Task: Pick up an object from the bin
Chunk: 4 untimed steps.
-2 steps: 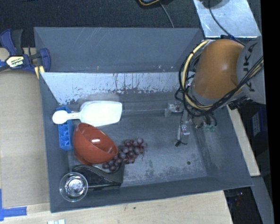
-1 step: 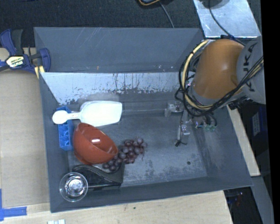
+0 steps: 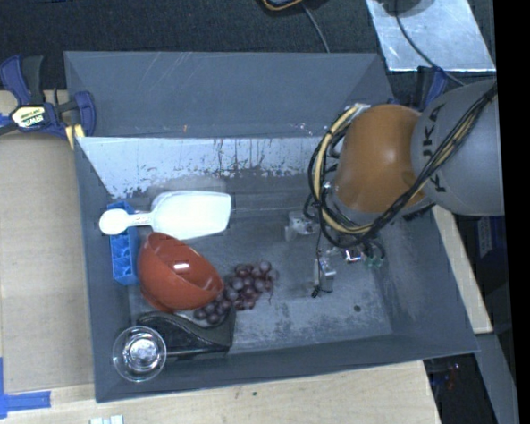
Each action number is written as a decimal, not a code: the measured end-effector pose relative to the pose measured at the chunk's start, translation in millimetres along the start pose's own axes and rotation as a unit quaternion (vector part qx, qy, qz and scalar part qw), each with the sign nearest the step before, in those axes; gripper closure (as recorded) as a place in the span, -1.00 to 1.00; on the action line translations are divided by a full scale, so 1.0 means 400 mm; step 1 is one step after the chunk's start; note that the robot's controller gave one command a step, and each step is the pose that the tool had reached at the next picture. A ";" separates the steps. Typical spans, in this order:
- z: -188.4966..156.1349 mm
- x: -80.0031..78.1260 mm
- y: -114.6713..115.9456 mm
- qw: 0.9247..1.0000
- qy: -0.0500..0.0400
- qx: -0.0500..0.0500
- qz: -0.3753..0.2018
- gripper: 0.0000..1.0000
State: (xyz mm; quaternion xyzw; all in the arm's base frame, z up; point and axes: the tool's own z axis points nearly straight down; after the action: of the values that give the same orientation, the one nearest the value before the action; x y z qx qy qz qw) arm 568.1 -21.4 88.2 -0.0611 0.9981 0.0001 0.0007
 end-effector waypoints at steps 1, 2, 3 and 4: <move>-0.033 0.005 0.034 0.999 -0.002 0.001 0.042 -1.00; -0.007 -0.008 0.072 1.000 -0.002 0.002 0.027 -1.00; -0.049 -0.090 0.046 0.999 -0.004 0.002 0.043 -1.00; -0.011 -0.036 0.121 0.999 -0.006 0.003 0.033 -1.00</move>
Offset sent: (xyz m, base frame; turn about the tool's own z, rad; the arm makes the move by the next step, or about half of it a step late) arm 0.0025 0.0637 -0.0178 -0.0050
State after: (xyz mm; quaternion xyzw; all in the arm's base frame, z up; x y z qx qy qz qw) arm 576.3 28.3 92.7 -0.0285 0.9996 -0.0029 0.0073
